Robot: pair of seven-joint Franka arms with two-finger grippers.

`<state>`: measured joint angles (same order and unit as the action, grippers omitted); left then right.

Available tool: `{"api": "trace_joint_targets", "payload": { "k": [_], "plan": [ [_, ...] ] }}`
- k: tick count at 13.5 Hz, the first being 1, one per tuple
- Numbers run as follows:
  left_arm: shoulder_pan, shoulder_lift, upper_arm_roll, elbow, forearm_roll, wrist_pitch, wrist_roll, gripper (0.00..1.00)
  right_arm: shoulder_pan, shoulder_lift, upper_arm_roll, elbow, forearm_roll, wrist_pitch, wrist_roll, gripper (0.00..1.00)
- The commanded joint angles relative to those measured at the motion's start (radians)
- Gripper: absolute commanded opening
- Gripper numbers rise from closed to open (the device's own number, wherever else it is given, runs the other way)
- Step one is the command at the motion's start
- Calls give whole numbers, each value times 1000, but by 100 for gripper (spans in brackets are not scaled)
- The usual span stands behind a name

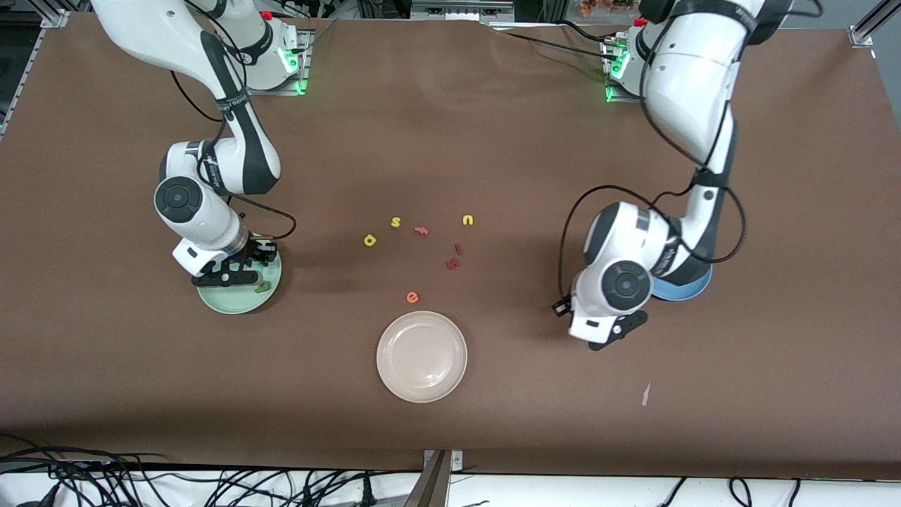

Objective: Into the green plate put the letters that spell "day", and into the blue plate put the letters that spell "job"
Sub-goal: 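Place the cyan y on the green plate while the left gripper places the pink letter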

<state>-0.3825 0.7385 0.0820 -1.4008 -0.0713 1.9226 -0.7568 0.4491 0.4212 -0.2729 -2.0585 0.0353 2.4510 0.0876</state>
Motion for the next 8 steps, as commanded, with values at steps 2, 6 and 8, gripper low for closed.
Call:
{"api": "trace_joint_targets", "payload": {
  "k": [2, 6, 8],
  "plan": [
    [69, -279, -8, -442, 62, 192, 207, 15, 11, -33, 38, 1, 11, 2, 86, 60],
    [163, -390, -7, -673, 120, 311, 422, 15, 34, -16, 155, 35, 9, 3, 370, 61],
    [197, -378, -8, -690, 214, 311, 450, 16, 83, 2, 158, 35, 9, 25, 492, 61]
  ]
}}
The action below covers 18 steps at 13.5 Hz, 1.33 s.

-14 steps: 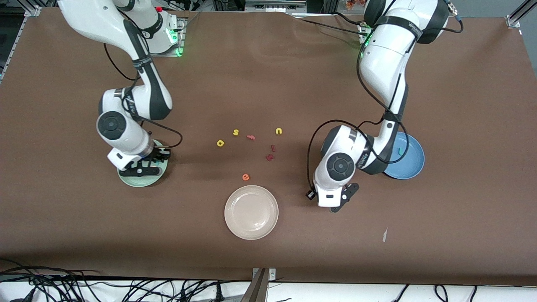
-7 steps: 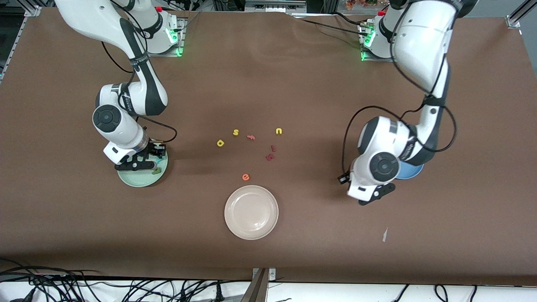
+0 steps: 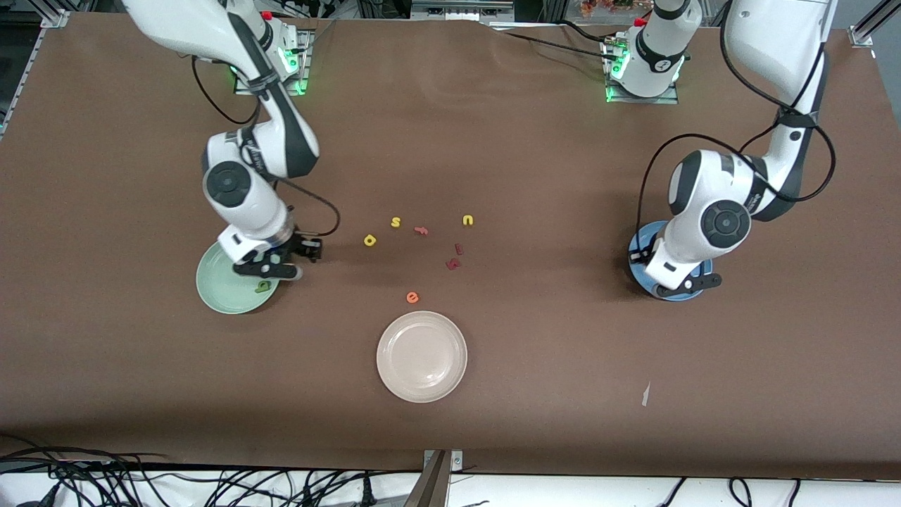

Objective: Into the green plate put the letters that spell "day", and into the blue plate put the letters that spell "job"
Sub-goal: 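Grasp the yellow letter with the right gripper while the left gripper returns to rest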

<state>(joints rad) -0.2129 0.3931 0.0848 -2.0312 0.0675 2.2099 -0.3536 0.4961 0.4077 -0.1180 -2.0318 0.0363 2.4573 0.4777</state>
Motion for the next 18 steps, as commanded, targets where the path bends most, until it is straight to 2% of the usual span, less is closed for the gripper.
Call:
{"api": "trace_joint_targets", "payload": {
  "k": [1, 2, 3, 5, 8, 11, 14, 16, 18],
  "plan": [
    [29, -16, -11, -57, 81, 24, 67, 32, 56, 22, 3, 8, 8, 31, 161, 61],
    [36, -4, -11, -46, 81, 16, 91, 89, 71, 31, 3, 8, 8, 46, 220, 61],
    [40, -2, -11, -40, 80, 14, 88, 100, 90, 42, 3, 8, 8, 64, 267, 61],
    [43, -10, -11, 18, 69, -30, 85, 100, 107, 71, 4, 8, 8, 110, 358, 61],
    [43, -8, -11, 159, 42, -220, 91, 100, 160, 117, 3, 10, 7, 170, 476, 61],
    [73, -20, -13, 209, -8, -303, 93, 100, 171, 126, 3, 10, 8, 178, 507, 61],
    [84, -66, -13, 278, -58, -476, 108, 100, 190, 135, 3, 8, 8, 178, 529, 60],
    [122, -86, -13, 351, -125, -611, 111, 100, 193, 135, 3, 7, 8, 178, 529, 58],
    [147, -91, -10, 445, -184, -743, 108, 100, 197, 135, 3, 1, 7, 178, 529, 49]
  ]
}}
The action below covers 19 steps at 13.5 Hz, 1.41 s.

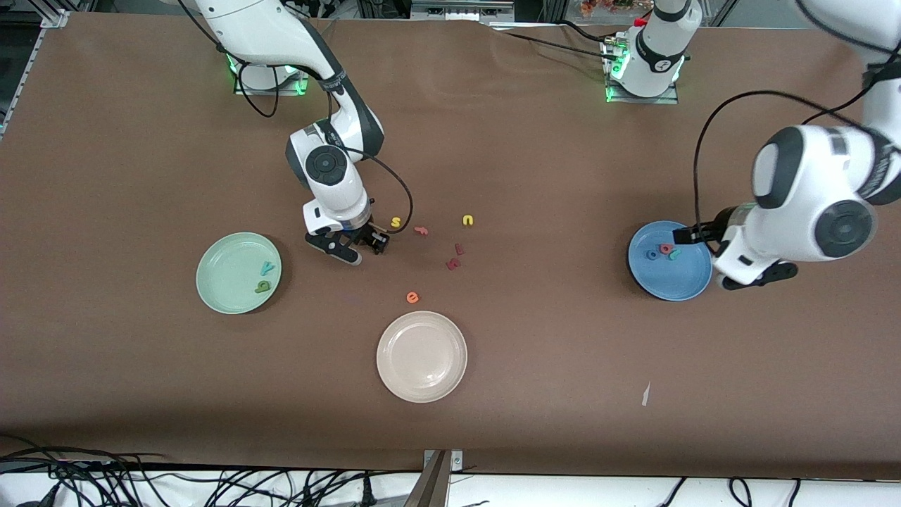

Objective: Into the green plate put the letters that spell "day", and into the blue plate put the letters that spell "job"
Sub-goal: 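Grasp the yellow letter with the right gripper while the left gripper returns to rest, then lower the yellow letter onto the green plate and open the right gripper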

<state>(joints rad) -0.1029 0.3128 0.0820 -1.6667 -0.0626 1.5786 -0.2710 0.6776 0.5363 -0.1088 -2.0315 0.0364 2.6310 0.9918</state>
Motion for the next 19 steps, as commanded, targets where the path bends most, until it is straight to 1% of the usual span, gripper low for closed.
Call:
{"api": "trace_joint_targets", "payload": {
  "k": [1, 2, 3, 6, 7, 8, 9, 10, 11, 12, 14, 15, 16, 19],
  "plan": [
    [55, -12, -7, 126, -54, -176, 26, 100, 17, 8, -6, 0, 5, 4, 14, 46],
    [69, -14, -8, 178, -54, -240, 29, 100, 17, 8, -6, 0, 5, 4, 14, 42],
    [84, -15, -13, 211, -51, -276, 30, 100, 17, 8, -6, -1, 5, 4, 14, 40],
    [83, -133, -13, 188, -51, -243, 32, 100, 20, 10, -6, -3, 4, 4, 14, 39],
    [95, -170, -13, 185, -49, -224, 38, 100, 20, 8, -6, -6, 2, 4, 13, 41],
    [112, -194, -13, 186, -52, -221, 86, 100, 22, 8, -6, -6, 2, 4, 13, 47],
    [114, -224, -13, 185, -54, -221, 196, 100, 20, 8, -6, -6, 2, 3, 10, 53],
    [114, -237, -13, 176, -45, -224, 314, 100, 20, 7, -6, -6, 2, 1, 10, 61],
    [117, -242, -11, 164, -37, -212, 353, 100, 22, 8, -6, -6, 2, 1, 11, 61],
    [117, -242, -11, 153, -11, -160, 352, 100, 22, 8, -6, -6, 2, 4, 13, 61],
    [115, -270, -13, 52, 3, 5, 354, 100, 25, 10, -6, -13, 2, 4, 13, 59],
    [112, -284, -13, 17, 4, 52, 354, 100, 26, 8, -6, -16, 2, 6, 13, 57],
    [103, -285, -13, 9, 7, 70, 351, 100, 28, 8, -6, -19, 0, 9, 13, 53],
    [97, -285, -19, 8, 9, 70, 349, 100, 33, 8, -6, -26, -1, 26, 13, 42]
  ]
}}
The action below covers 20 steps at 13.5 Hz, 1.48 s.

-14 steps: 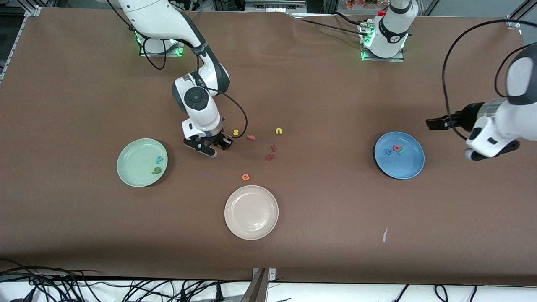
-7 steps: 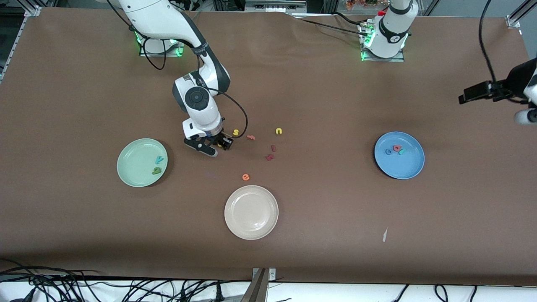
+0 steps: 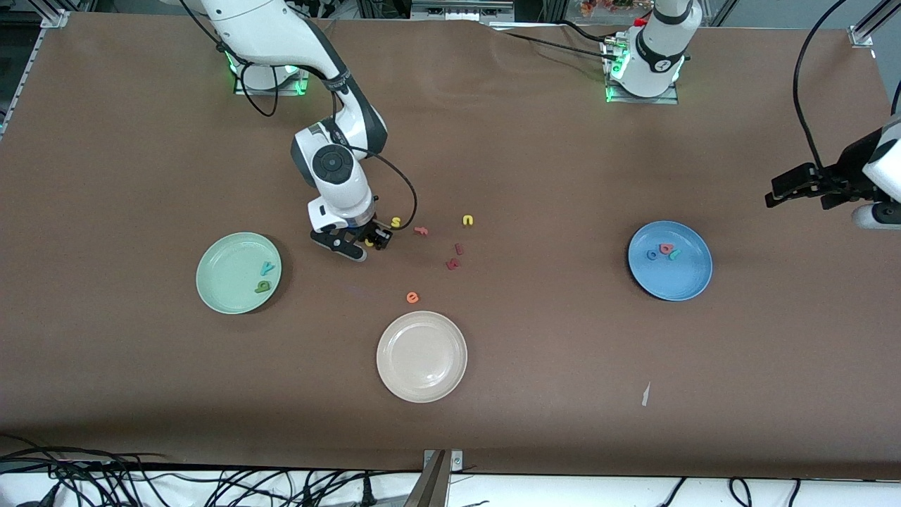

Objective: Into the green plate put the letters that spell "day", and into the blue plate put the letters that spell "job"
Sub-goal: 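Lower the yellow letter onto the green plate and open the right gripper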

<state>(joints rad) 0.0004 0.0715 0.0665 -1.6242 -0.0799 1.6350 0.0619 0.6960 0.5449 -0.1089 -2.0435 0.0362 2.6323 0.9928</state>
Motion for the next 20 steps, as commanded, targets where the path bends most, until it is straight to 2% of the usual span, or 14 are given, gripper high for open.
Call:
{"api": "trace_joint_targets", "payload": {
  "k": [1, 4, 5, 7, 8, 11, 13, 15, 17, 20],
  "plan": [
    [-22, -42, -2, -37, 26, 14, 13, 100, 16, 1, -6, -14, 1, 28, 12, 37],
    [-39, -39, -4, -39, 63, -1, -14, 100, 14, 1, -8, -14, -7, 28, 1, 16],
    [-39, -38, -4, -39, 63, -1, -14, 100, 14, 1, -9, -12, -9, 26, -9, 14],
    [-27, -27, -4, -37, 65, 2, -4, 100, 2, -12, -32, 5, -7, 8, -83, 14],
    [-25, -25, -2, -37, 65, 2, -4, 100, 0, -19, -72, 35, -7, -59, -142, 14],
    [-23, -27, -2, -36, 65, 2, -4, 100, -1, -37, -179, 193, 5, -380, -368, 14],
    [-22, -29, -2, -34, 65, -1, -4, 100, -12, -54, -279, 232, 11, -467, -590, 14],
    [-22, -30, -2, -33, 65, -6, -5, 100, -39, -68, -356, 226, 69, -475, -832, 14],
    [-23, -29, -2, -31, 65, -10, -5, 100, -44, -88, -409, 211, 100, -474, -983, 14],
    [-22, -27, -1, -29, 65, -10, -4, 100, -46, -143, -422, 130, 106, -398, -1039, 16]
  ]
}}
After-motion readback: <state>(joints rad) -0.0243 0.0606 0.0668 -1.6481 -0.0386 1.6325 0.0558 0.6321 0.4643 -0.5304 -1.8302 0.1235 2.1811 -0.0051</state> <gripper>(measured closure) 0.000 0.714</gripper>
